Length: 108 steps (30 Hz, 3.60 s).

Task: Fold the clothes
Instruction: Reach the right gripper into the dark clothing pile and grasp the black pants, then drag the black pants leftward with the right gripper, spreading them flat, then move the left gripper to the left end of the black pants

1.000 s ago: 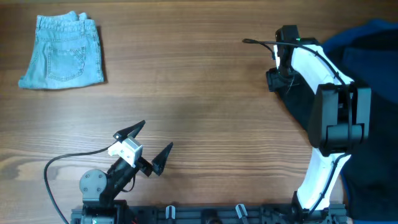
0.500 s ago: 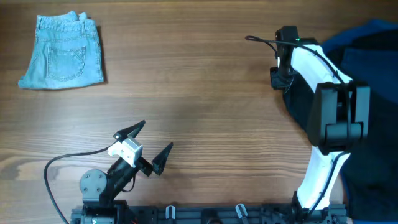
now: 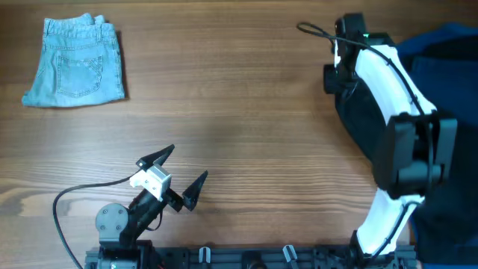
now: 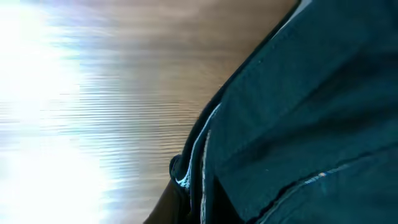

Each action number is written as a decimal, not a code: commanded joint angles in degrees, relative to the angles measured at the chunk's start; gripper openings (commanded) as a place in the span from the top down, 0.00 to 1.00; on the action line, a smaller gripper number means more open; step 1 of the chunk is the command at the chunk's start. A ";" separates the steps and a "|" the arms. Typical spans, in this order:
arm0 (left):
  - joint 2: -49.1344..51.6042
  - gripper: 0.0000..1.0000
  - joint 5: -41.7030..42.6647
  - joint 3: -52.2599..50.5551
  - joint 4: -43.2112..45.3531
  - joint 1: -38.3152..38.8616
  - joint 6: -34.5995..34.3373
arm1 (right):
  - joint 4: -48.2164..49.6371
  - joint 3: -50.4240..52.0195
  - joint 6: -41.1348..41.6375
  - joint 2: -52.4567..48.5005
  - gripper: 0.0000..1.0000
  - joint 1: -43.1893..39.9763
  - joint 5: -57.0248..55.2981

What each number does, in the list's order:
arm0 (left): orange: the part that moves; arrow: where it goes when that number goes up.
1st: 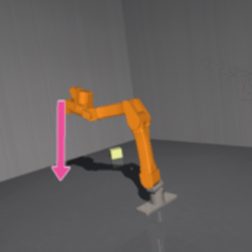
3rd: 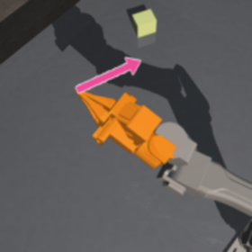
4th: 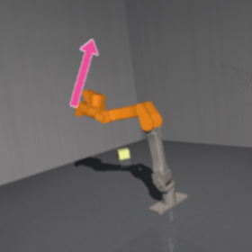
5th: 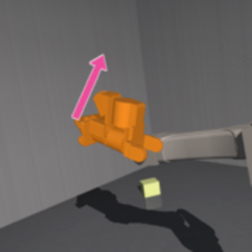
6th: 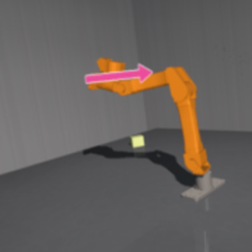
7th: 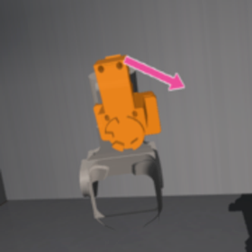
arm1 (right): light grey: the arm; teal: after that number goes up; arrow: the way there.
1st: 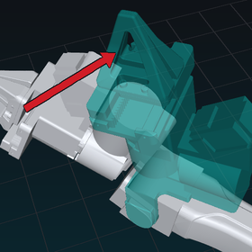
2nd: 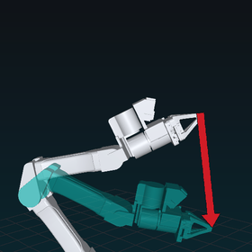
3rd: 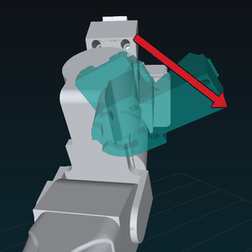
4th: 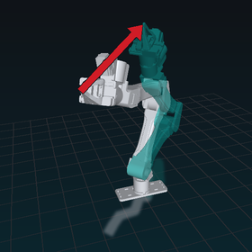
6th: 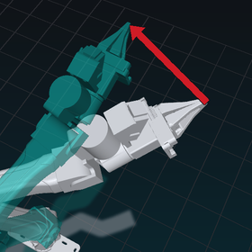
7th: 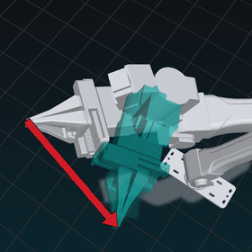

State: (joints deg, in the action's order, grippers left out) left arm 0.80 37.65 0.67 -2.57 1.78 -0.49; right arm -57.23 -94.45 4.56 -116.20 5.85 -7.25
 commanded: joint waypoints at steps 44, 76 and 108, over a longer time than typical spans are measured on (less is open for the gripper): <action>-0.42 0.00 0.70 -0.35 0.20 0.24 -0.35 | 11.15 -2.32 23.54 7.98 0.07 18.88 26.10; 48.43 0.00 0.85 43.34 -19.82 0.24 -20.52 | -20.37 -2.27 30.73 34.21 0.00 7.58 1.22; 84.17 0.01 -34.10 55.89 -41.38 5.01 -41.57 | -21.46 2.19 33.09 25.66 0.00 7.58 1.33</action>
State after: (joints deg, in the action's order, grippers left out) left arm 82.35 4.54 55.90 -43.88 7.51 -40.62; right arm -78.65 -92.92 36.84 -89.84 13.56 -6.02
